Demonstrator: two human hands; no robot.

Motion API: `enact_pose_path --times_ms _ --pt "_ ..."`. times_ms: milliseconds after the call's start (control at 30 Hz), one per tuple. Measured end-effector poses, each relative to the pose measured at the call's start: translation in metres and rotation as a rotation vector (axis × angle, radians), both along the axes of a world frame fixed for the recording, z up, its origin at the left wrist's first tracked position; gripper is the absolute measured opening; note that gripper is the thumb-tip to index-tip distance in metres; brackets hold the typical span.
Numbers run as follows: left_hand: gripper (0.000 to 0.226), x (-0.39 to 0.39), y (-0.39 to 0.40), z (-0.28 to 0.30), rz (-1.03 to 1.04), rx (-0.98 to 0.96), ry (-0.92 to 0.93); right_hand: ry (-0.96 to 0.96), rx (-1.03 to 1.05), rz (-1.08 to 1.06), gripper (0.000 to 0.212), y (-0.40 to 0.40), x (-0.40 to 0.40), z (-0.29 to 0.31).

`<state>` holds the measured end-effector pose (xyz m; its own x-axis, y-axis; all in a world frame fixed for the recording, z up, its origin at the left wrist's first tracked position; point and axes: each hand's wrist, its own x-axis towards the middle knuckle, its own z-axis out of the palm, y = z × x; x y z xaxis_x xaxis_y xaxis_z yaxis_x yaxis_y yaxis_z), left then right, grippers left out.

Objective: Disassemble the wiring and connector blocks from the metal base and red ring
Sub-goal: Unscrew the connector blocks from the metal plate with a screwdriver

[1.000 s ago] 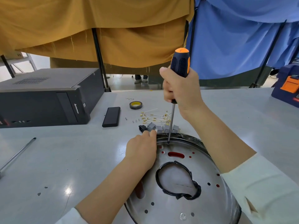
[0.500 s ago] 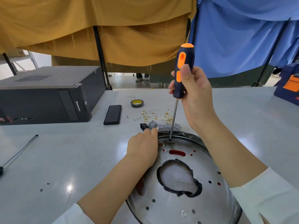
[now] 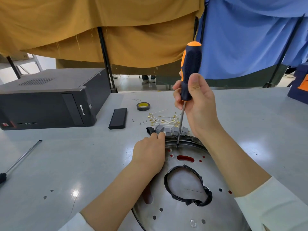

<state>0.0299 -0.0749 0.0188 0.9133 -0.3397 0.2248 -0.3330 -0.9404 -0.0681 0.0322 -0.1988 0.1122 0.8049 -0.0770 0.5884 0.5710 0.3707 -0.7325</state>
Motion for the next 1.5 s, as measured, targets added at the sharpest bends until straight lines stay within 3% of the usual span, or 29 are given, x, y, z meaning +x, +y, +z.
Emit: enact_pose_path --times_ms 167,333,533,800,967,1233,1400,1500 --pt "0.023 0.0 0.0 0.0 0.001 -0.005 0.006 0.062 0.007 0.022 0.049 -0.001 0.0 -0.001" --pt "0.023 0.0 0.0 0.0 -0.001 0.001 -0.001 0.043 -0.016 -0.008 0.021 0.001 0.003 -0.004" --pt "0.022 0.0 0.0 0.0 -0.001 0.003 -0.001 0.089 0.008 0.066 0.048 0.001 0.006 -0.006" --pt "0.023 0.001 0.0 0.0 0.0 -0.003 0.005 0.067 -0.005 -0.005 0.021 0.0 0.005 -0.008" --pt "0.022 0.001 0.0 0.0 -0.002 -0.003 0.005 0.104 0.028 0.05 0.049 0.0 0.004 -0.007" --pt "0.023 0.001 0.001 -0.001 -0.002 -0.001 0.005 0.067 -0.011 0.001 0.026 0.002 0.004 -0.01" --pt "0.024 0.001 0.001 -0.001 -0.002 0.002 0.0 0.105 0.006 0.06 0.042 0.001 0.005 -0.01" --pt "0.023 0.001 0.001 -0.001 0.002 0.002 -0.001 0.108 -0.012 0.004 0.031 0.0 0.005 -0.01"
